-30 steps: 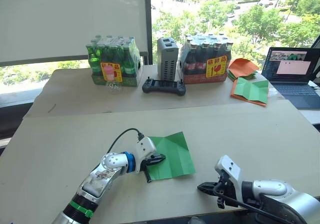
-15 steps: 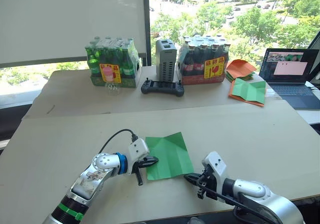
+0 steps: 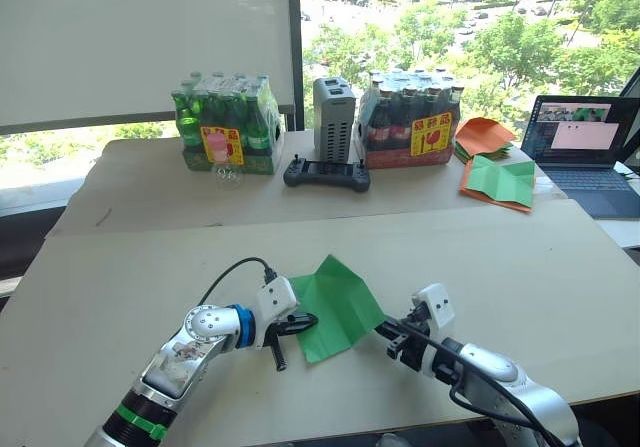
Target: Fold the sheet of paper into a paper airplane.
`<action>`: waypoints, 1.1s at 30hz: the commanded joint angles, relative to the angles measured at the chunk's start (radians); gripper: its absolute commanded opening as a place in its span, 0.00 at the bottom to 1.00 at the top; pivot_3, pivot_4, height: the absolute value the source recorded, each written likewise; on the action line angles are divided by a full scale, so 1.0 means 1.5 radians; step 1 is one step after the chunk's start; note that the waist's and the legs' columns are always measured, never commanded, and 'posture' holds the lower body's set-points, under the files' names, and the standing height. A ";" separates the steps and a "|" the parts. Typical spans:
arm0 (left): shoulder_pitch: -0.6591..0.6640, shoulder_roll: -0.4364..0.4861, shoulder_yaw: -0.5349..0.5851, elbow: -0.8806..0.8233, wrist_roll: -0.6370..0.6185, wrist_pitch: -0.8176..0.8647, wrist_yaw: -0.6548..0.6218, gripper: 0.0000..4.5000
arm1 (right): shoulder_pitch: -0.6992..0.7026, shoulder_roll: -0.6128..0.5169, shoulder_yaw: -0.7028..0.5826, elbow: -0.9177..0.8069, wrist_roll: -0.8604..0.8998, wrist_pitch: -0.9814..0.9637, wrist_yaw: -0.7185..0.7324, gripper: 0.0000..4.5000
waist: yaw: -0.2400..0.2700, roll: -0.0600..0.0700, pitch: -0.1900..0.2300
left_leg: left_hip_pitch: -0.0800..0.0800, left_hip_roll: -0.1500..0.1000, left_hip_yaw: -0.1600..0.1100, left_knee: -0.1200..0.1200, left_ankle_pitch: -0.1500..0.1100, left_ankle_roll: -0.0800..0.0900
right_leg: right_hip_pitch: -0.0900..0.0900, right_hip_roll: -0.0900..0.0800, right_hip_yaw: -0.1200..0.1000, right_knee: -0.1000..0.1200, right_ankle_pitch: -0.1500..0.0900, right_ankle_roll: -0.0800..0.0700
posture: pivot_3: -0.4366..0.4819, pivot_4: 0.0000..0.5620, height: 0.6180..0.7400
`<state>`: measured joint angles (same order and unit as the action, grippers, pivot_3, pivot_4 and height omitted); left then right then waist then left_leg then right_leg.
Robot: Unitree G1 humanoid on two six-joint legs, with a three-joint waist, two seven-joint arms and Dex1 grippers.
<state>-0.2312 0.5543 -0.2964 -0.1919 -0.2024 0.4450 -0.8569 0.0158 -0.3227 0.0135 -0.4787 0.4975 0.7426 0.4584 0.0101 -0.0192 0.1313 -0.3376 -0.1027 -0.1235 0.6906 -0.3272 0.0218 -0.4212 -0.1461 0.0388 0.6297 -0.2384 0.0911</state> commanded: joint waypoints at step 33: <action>0.040 0.024 0.129 -0.046 -0.157 0.131 -0.012 0.00 | -0.133 0.003 0.210 0.104 -0.073 0.015 0.064 0.00 | -0.016 0.000 0.000 | 0.001 0.000 0.000 -0.005 0.000 -0.001 | -0.002 0.000 -0.001 -0.001 0.000 0.000 | 0.48 0.27 0.96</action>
<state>-0.1718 0.5916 -0.0727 -0.2993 -0.4886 0.6852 -0.8879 -0.1901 -0.3163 0.3274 -0.3259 0.3932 0.7437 0.5578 -0.0139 -0.0196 0.1318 -0.3367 -0.1027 -0.1242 0.6836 -0.3266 0.0206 -0.4243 -0.1461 0.0379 0.6283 -0.2383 0.0906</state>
